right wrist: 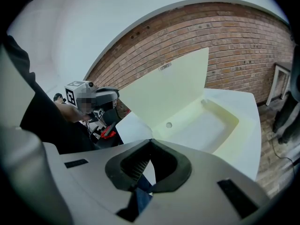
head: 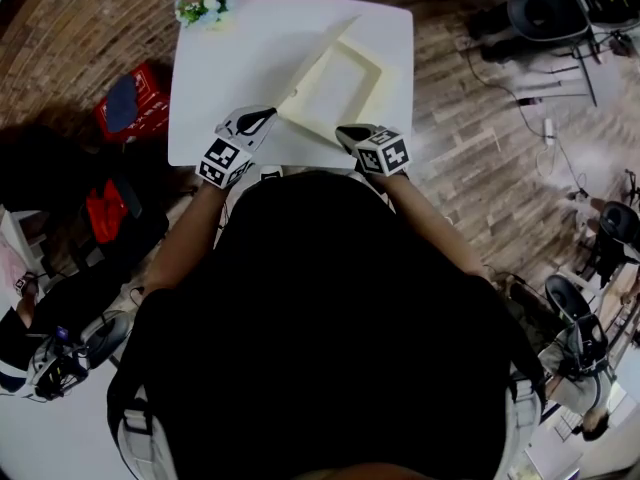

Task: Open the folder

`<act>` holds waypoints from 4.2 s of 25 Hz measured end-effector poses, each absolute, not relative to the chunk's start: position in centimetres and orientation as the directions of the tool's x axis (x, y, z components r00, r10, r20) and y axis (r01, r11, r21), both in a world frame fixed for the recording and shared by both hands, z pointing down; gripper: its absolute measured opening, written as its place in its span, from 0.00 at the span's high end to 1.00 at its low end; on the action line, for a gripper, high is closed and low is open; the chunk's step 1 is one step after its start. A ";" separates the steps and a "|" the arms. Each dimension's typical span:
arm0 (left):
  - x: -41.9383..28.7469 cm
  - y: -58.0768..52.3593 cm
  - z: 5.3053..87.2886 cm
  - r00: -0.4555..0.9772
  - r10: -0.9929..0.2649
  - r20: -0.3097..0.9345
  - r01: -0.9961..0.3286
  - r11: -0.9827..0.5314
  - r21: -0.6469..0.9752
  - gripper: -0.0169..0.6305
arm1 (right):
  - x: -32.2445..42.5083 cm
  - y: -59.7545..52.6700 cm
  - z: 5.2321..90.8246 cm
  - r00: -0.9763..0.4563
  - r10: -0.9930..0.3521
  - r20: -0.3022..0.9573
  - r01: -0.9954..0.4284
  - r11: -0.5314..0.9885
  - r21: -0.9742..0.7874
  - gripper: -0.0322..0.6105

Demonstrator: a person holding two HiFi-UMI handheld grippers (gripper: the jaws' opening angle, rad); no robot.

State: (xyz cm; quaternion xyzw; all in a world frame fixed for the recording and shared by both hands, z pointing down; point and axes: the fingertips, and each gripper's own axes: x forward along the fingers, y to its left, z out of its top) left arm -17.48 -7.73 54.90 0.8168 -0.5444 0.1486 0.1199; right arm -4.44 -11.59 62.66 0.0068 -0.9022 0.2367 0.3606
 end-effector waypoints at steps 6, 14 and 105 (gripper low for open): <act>-21.0 -7.7 55.3 0.314 -0.880 0.356 -0.949 -0.301 0.094 0.95 | -5.8 -11.9 62.9 -0.736 0.169 0.656 -0.177 0.887 -0.427 0.91; -24.6 -7.7 56.1 0.254 -0.900 0.355 -0.967 -0.223 0.125 0.95 | -6.8 -12.5 63.1 -0.735 0.168 0.657 -0.178 0.887 -0.426 0.91; -44.9 -5.6 77.3 0.121 -0.636 0.762 -0.977 0.060 0.206 0.92 | -5.5 -12.3 65.2 -0.688 -0.021 0.725 -0.472 0.773 -0.425 0.91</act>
